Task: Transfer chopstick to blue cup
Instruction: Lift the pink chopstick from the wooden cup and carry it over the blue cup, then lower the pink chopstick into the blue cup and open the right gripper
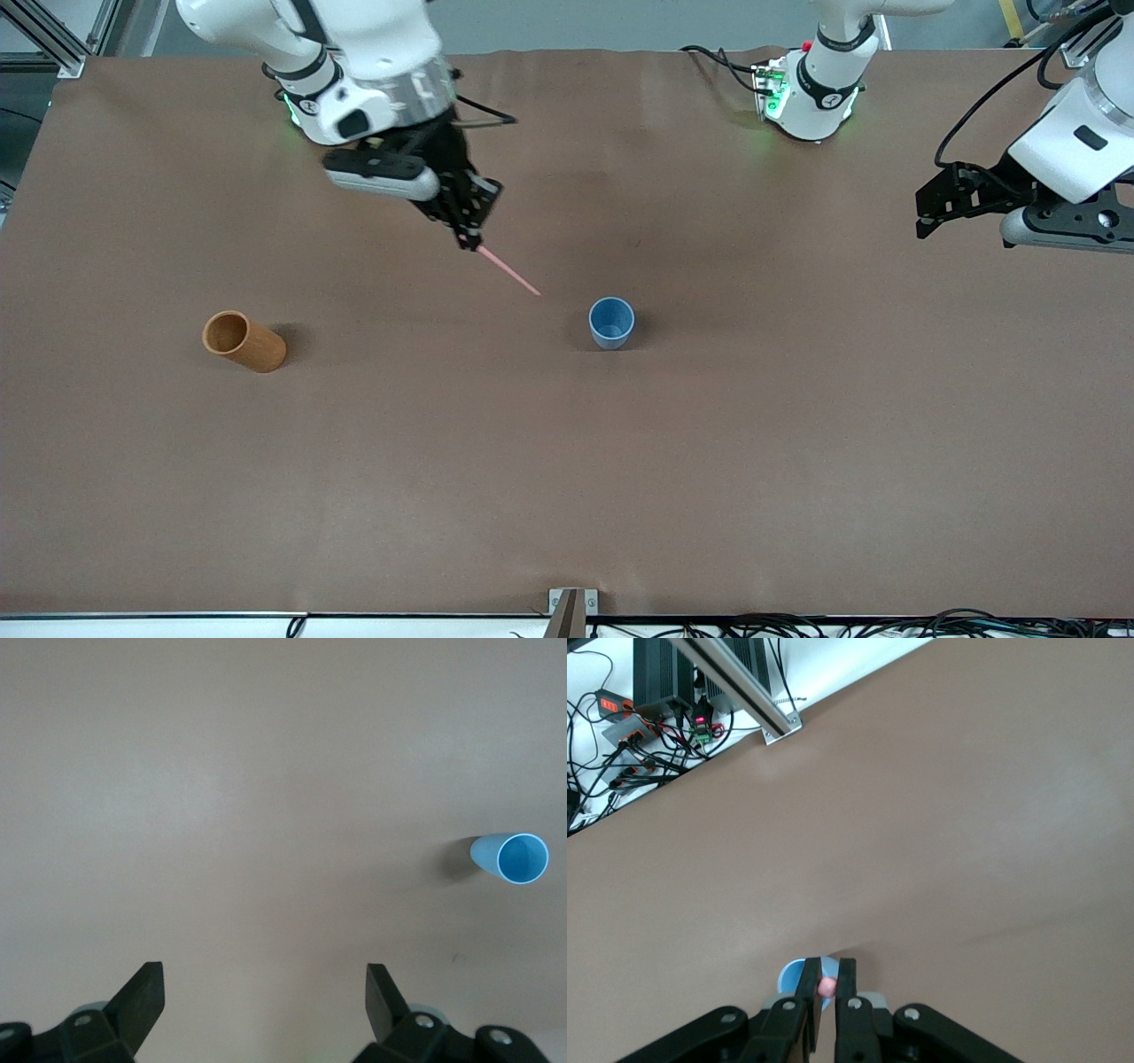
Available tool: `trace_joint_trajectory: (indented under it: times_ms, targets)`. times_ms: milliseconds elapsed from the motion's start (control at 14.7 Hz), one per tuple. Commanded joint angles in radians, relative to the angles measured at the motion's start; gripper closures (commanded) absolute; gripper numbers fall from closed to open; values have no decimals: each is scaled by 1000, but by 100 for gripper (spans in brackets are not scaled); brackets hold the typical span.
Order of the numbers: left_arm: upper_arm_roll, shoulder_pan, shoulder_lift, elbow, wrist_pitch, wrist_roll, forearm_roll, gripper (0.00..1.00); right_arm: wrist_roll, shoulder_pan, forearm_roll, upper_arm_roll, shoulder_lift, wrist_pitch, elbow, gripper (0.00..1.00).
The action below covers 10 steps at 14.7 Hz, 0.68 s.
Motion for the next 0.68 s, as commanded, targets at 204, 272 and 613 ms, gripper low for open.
trace_joint_trajectory:
  times_ms: [204,272,613]
  targets:
    - [-2,10,12,29,-9,-4,-20,0,286,170,-129,-18,244,-12,183,100]
    - [-2,10,12,29,-9,-4,-20,0,288,176,-131,-19,261,-12,191,100]
    - [-1,11,10,29,-16,-9,-45,0,291,193,-145,-19,282,-11,197,100]
